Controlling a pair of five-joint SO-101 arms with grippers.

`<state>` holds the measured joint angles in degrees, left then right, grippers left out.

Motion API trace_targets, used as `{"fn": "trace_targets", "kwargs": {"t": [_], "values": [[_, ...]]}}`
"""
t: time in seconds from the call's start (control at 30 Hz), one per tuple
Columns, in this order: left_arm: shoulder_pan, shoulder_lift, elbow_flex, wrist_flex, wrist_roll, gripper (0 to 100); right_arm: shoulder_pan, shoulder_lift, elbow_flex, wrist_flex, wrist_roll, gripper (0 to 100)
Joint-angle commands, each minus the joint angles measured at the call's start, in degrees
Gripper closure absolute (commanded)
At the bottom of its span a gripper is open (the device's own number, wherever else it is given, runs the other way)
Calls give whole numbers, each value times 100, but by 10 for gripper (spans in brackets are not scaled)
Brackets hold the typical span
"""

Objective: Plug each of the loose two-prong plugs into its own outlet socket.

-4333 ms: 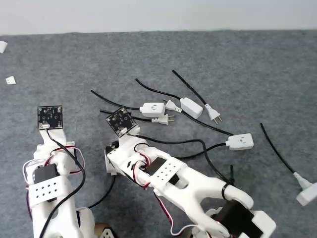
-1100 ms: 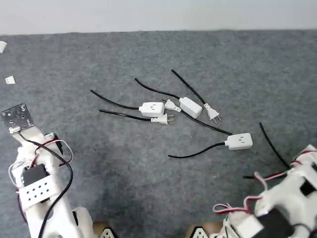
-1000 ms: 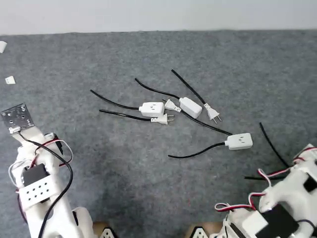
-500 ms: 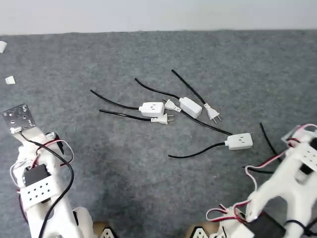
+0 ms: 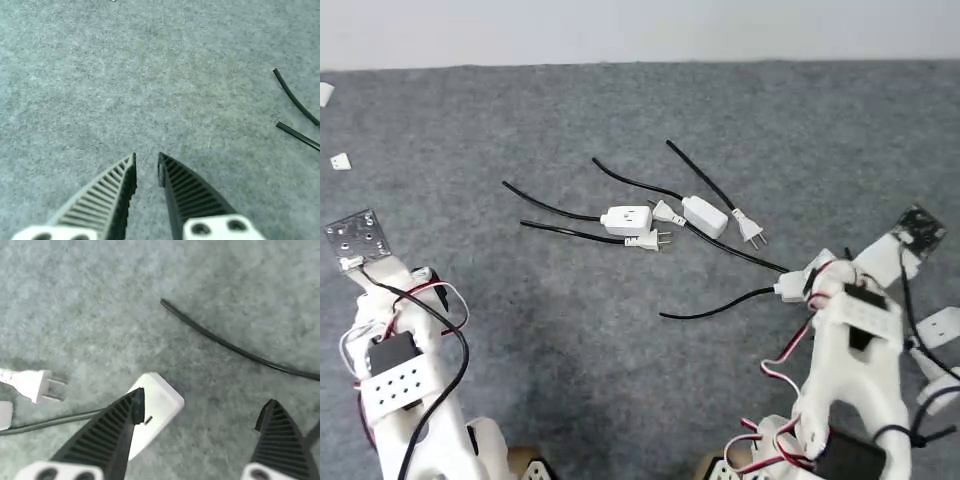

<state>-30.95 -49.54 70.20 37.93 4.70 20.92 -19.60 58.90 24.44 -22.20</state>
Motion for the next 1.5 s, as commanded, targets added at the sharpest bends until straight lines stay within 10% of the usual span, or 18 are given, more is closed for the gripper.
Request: {"fn": "trace_targets", "kwargs": {"t": [0.0,0.83,1.47], "values": [[35,9,-57,-167,-70,931,-136,-233,158,-743,193,657],[35,9,-57,-176,-79,931,-1130,585,-607,1323,1152,768],[35,9,-57,-176,-79,931,-3793,576,-633,1323,1530,768]]}}
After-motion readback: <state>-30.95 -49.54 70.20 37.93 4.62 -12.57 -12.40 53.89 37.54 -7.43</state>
